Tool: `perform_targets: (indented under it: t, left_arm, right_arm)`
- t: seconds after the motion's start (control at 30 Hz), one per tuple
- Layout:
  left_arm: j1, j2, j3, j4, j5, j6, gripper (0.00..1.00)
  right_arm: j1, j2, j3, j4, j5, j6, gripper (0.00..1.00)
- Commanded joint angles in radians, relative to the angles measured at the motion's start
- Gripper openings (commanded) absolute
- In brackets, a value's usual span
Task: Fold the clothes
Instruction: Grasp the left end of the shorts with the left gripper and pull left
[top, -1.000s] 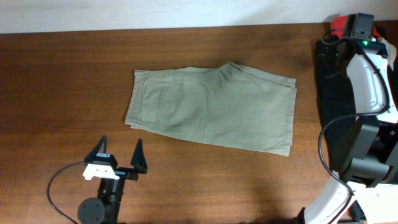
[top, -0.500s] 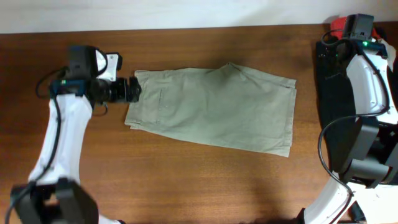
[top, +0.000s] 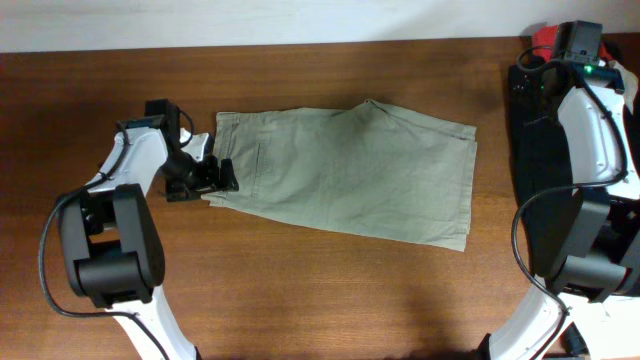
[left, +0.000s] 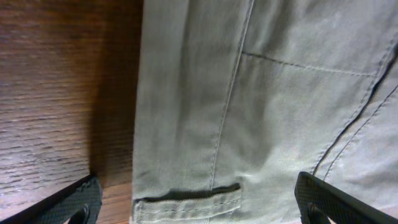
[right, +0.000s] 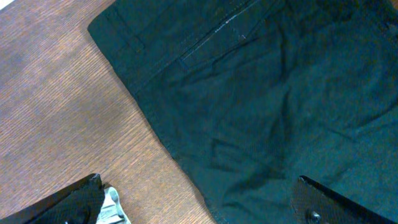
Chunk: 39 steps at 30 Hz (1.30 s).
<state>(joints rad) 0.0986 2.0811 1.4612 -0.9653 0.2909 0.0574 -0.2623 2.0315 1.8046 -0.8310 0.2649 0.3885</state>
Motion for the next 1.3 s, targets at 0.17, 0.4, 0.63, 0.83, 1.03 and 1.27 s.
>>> perform_targets:
  t: [0.17, 0.4, 0.63, 0.83, 1.03, 1.27]
  left_arm:
    - [0.0, 0.049, 0.008, -0.039, 0.062, 0.005, 0.57]
    - [0.025, 0.049, 0.008, -0.031, 0.053, 0.004, 0.01]
    - [0.291, 0.049, 0.008, -0.07, -0.01, -0.104, 0.01]
    - [0.356, -0.011, 0.008, -0.175, -0.007, -0.176, 0.01]
    - [0.339, -0.177, 0.008, -0.282, 0.008, -0.229, 0.01]
    - [0.335, -0.185, -0.006, -0.278, -0.068, -0.22, 0.99]
  right_arm:
    - [0.0, -0.023, 0.013, 0.0, 0.012, 0.005, 0.99]
    - [0.0, -0.023, 0.013, 0.0, 0.012, 0.005, 0.99]
    - [0.0, -0.023, 0.013, 0.0, 0.012, 0.005, 0.99]
    - [0.0, -0.023, 0.013, 0.0, 0.012, 0.005, 0.99]
    - [0.0, -0.023, 0.013, 0.0, 0.012, 0.005, 0.99]
    - [0.0, -0.023, 0.013, 0.0, 0.012, 0.005, 0.98]
